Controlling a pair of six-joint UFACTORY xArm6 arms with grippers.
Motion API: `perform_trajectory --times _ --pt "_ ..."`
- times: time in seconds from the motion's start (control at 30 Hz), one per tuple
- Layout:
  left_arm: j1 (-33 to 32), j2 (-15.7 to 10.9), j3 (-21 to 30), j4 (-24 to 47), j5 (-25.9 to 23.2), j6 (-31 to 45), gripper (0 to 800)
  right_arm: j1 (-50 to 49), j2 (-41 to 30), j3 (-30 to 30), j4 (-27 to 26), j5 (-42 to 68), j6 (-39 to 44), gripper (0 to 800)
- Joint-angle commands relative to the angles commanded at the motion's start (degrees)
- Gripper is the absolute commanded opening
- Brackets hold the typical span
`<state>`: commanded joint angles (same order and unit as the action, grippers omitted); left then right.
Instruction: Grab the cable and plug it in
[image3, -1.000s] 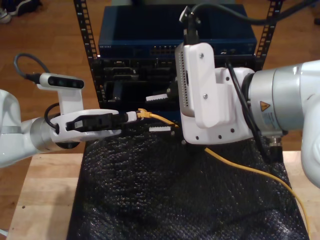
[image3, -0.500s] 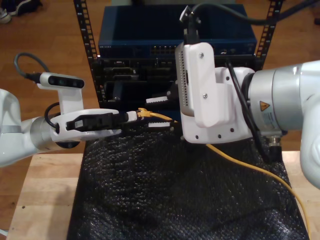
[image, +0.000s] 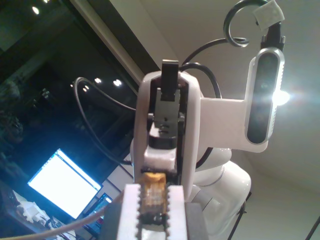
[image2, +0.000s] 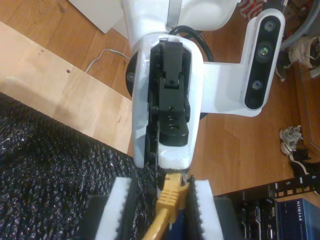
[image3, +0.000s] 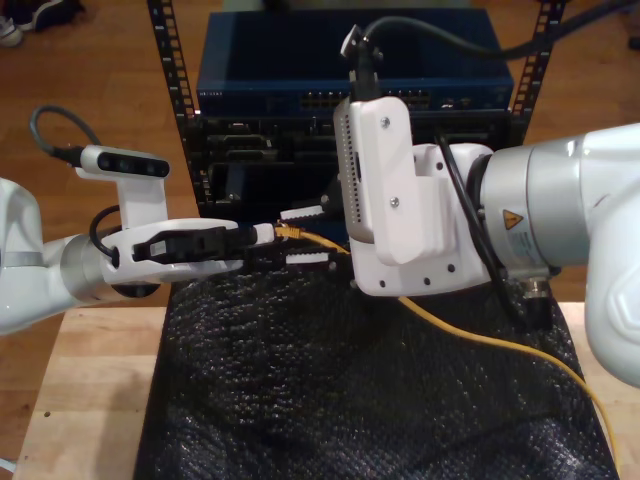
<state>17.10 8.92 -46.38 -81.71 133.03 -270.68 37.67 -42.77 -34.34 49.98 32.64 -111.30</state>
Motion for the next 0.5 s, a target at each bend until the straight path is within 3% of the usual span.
perform_trajectory --times 0.27,0.5 --pt "-0.1 0.0 0.0 0.1 0.0 0.0 31 0.0 0.1 0.0 0.1 -0.2 0.0 225" --pt "-0.1 0.0 0.1 0.2 0.0 0.0 31 0.0 0.0 0.0 0.1 -1.8 0.0 129"
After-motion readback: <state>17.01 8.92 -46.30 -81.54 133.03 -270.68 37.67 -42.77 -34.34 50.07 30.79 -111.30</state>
